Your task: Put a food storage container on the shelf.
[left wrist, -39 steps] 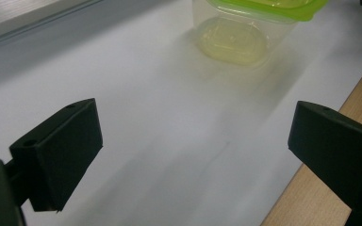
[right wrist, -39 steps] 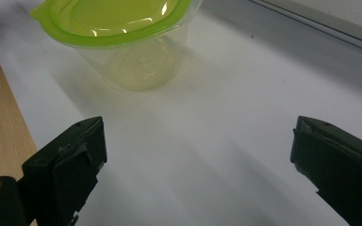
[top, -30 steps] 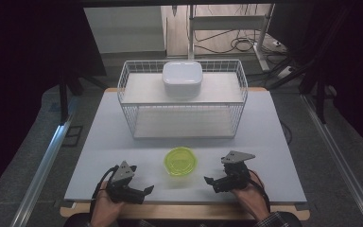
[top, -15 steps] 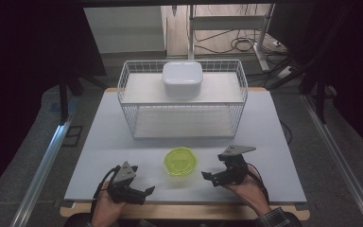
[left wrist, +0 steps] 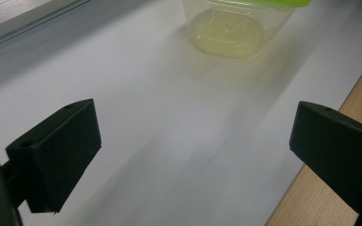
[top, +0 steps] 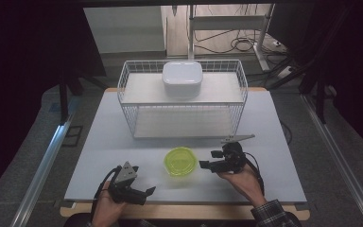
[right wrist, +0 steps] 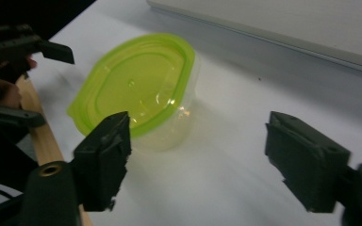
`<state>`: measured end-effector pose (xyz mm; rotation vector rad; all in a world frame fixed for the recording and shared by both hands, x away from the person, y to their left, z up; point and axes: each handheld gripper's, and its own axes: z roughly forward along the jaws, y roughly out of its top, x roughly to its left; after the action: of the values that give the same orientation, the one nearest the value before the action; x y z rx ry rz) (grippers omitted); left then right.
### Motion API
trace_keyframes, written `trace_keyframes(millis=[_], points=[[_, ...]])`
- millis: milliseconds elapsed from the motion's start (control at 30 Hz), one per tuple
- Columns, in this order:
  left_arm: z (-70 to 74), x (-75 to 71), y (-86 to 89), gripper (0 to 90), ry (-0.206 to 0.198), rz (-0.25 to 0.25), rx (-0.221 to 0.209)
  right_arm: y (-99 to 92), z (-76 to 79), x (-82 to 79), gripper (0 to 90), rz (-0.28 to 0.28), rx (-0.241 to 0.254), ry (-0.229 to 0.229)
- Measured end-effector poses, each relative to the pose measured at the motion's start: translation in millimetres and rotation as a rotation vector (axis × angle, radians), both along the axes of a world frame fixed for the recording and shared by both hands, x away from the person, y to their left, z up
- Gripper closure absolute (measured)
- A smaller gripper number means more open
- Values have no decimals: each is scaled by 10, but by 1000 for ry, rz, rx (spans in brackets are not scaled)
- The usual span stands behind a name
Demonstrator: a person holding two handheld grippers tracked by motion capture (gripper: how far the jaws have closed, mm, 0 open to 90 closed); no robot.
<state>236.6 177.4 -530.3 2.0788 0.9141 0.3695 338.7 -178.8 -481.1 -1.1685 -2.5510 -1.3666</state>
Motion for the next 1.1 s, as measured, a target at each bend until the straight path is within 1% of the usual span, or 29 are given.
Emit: trace_keyframes(millis=[33, 100, 167, 267, 400, 533, 633, 767, 867, 967, 1100], points=[[-1, 0, 0, 21, 0, 0, 0, 15, 5, 25, 312, 3, 6, 4], [-1, 0, -1, 21, 0, -3, 4, 51, 12, 78, 347, 19, 20, 27], [0, -2, -5, 21, -1, -4, 7, 97, 16, 130, 401, 21, 32, 51], [1, -4, -8, 21, -3, -6, 10, 172, 4, 208, 456, 27, 58, 96], [0, -5, -11, 22, -3, -8, 12, 262, -34, 297, 527, 35, 54, 133], [-3, -7, -18, 23, -1, -12, 15, 301, -85, 381, 589, 37, 62, 175], [-5, -8, -25, 23, 0, -17, 21, 312, -129, 436, 625, 39, 81, 216], [-5, -9, -29, 24, 0, -19, 25, 326, -176, 474, 672, 41, 87, 258], [-7, -8, -33, 25, 1, -21, 27, 324, -195, 495, 737, 45, 110, 285], [-8, -10, -40, 25, 1, -21, 32, 321, -193, 501, 796, 48, 122, 319], [-10, -10, -43, 26, 1, -21, 34, 319, -180, 487, 813, 69, 152, 344]])
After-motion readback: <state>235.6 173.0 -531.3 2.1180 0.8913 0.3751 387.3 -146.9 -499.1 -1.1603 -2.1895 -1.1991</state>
